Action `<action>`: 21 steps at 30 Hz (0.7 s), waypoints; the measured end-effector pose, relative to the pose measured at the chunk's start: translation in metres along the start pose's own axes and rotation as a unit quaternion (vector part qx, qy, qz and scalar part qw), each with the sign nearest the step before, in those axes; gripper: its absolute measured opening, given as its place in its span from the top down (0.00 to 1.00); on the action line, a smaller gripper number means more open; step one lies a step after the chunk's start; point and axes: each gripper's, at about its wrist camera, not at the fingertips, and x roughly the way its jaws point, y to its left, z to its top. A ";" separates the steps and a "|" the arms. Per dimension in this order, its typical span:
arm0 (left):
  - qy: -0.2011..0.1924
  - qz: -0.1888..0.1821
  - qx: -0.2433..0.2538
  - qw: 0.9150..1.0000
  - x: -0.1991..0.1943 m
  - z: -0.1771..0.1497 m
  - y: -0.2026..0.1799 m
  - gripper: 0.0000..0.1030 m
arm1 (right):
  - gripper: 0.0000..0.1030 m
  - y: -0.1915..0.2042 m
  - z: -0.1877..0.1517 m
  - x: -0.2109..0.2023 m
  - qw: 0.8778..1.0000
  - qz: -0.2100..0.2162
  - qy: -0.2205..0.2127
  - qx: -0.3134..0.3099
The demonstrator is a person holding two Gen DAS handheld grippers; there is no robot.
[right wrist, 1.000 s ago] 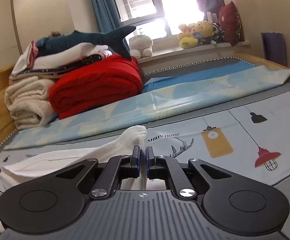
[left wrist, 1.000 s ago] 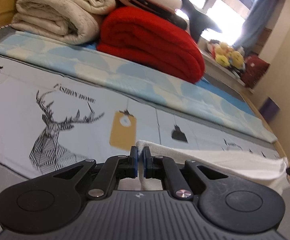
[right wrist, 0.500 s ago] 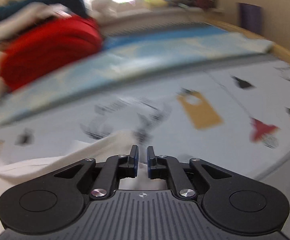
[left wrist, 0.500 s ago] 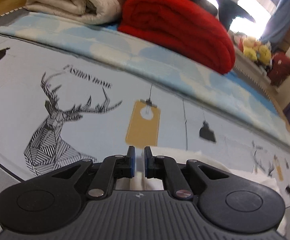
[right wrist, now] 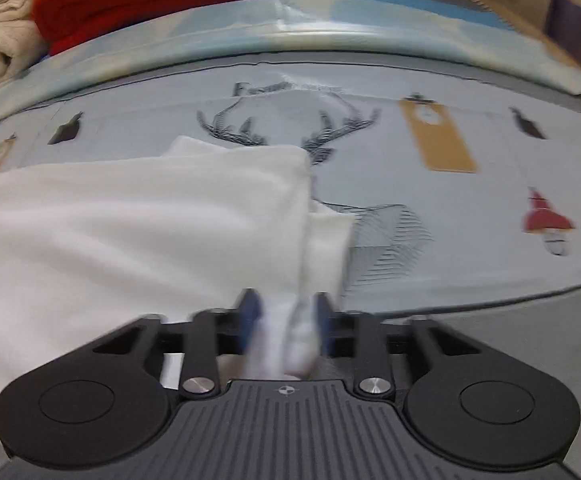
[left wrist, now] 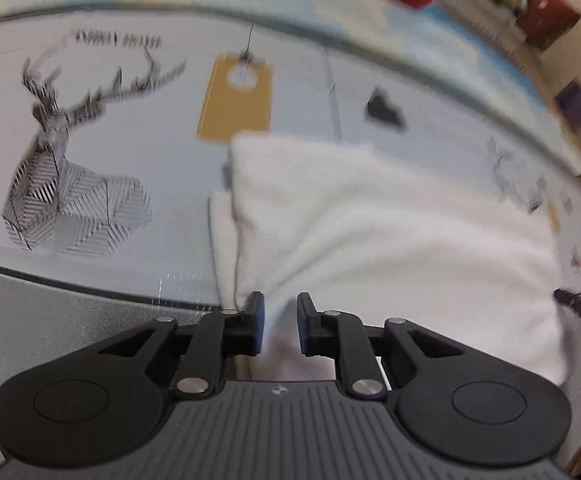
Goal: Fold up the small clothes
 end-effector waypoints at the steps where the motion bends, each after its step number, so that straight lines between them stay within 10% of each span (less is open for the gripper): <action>1: -0.009 -0.012 0.012 1.000 -0.009 -0.002 -0.003 0.81 | 0.62 -0.003 0.000 -0.008 1.000 0.007 -0.008 0.014; 6: 0.070 -0.067 0.103 0.990 -0.008 -0.036 -0.014 0.71 | 0.62 -0.002 -0.011 -0.042 0.995 0.101 -0.009 -0.004; 9: 0.124 -0.005 0.160 0.979 0.007 -0.066 -0.012 0.81 | 0.50 0.000 -0.036 -0.023 0.994 0.025 0.082 -0.071; 13: 0.082 -0.017 0.125 0.989 -0.017 -0.071 -0.001 0.68 | 0.50 -0.023 -0.044 -0.039 0.996 0.037 0.079 -0.006; 15: 0.071 -0.006 0.111 0.991 -0.023 -0.074 0.003 0.39 | 0.49 -0.023 -0.047 -0.047 0.997 0.042 0.069 -0.006; 21: 0.113 0.012 0.090 0.989 -0.007 -0.098 0.013 0.50 | 0.50 -0.025 -0.069 -0.042 0.992 0.057 0.112 -0.003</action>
